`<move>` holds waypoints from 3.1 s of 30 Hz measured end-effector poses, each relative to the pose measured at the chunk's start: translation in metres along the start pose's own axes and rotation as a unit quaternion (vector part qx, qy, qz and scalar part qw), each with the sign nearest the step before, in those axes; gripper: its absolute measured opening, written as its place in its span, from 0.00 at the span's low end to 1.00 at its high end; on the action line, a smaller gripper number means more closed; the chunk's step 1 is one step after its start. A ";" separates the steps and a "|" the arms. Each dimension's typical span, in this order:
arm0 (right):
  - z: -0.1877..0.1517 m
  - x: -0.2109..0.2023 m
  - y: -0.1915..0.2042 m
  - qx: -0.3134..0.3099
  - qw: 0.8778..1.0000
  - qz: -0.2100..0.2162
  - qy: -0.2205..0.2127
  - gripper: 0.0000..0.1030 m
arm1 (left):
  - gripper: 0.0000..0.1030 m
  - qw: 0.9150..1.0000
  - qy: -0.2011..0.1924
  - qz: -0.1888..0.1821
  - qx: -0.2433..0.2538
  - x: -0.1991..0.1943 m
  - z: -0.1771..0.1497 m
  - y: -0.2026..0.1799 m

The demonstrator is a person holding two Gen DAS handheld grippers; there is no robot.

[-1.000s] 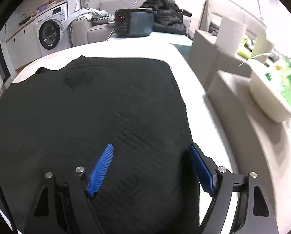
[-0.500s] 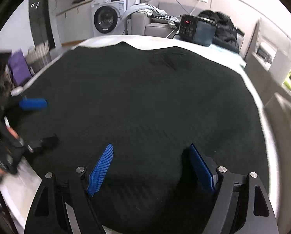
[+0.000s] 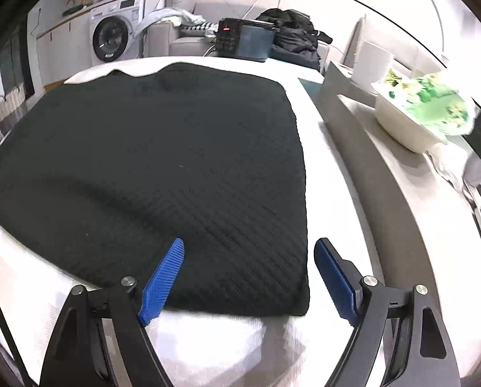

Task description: Fold small clothes

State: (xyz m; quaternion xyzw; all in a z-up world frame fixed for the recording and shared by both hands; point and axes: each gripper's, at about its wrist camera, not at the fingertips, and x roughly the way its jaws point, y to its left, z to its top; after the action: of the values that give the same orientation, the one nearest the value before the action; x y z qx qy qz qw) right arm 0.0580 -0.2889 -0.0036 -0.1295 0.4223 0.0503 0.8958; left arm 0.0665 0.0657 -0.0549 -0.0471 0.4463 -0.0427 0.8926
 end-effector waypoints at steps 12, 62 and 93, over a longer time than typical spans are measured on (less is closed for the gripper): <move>0.012 -0.002 0.121 -0.080 0.989 0.127 -0.001 0.82 | 0.99 0.998 0.017 -0.046 0.045 0.003 -0.011 -0.047; -0.004 -0.049 -0.030 0.145 0.987 0.056 -0.051 0.72 | 0.79 0.971 -0.045 -0.019 -0.235 -0.068 -0.052 0.120; -0.002 -0.027 -0.021 0.134 0.989 0.056 -0.031 0.73 | 0.55 0.929 0.009 -0.106 -0.353 -0.049 -0.067 0.143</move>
State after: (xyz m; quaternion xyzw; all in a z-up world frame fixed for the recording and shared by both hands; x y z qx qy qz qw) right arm 0.0437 -0.3089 0.0204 0.0175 0.4034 0.0470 0.9136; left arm -0.0114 0.2100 -0.0737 -0.4059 0.4332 0.0229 0.8044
